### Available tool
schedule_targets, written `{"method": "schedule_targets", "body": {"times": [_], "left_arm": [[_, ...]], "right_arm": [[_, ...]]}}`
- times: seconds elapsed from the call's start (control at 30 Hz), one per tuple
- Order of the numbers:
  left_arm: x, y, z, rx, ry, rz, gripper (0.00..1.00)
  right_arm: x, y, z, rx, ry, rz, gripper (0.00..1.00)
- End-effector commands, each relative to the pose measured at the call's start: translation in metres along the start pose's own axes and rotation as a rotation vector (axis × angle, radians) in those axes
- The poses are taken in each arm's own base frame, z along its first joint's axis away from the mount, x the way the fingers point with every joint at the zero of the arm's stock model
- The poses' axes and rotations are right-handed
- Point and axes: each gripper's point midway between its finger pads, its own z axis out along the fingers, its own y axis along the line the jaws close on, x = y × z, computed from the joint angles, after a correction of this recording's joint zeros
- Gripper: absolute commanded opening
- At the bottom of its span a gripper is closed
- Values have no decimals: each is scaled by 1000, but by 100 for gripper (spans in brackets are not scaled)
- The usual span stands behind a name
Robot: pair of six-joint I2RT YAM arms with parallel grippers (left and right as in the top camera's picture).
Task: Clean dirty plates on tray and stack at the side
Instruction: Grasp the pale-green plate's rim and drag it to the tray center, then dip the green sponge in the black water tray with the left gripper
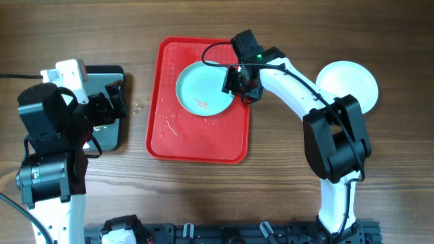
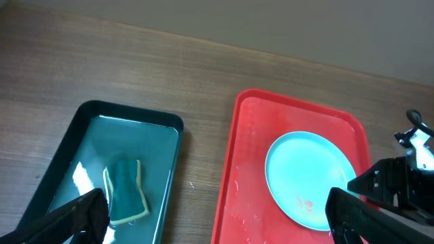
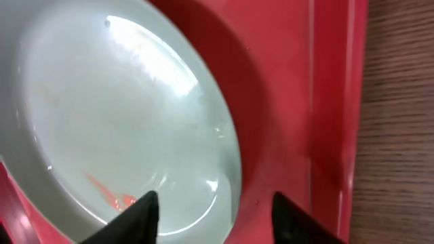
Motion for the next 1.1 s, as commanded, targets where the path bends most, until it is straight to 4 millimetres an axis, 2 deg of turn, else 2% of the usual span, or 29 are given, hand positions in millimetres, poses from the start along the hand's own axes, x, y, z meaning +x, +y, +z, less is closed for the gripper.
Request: {"method": "schedule_targets", "body": {"times": [0.0,0.1,0.33,0.47,0.57,0.83,1.07], "left_arm": [[-3,3,0,-21,-3,-13,100],[4,11,10,-61,39,-26,100],[28,35,48,-168,170,-115,100],[45,54,69,-279,233,-220,100],[59,62,85,-316,293,-243,100],[101,83,125,-400,447,-235,100],[117,110,149,-440,485,-262,88]], "right_arm": [[-2,21,-22,-78,-17,-47,56],[-13,32,-58,-113,-99,-102,56],[-27,50,-162,-155,-355,-283,54],[-26,50,-198,-140,-444,-373,55],[-23,49,-205,-139,-445,-385,56],[-15,41,-197,-108,-399,-390,56],[-9,35,-194,-88,-370,-396,56]]}}
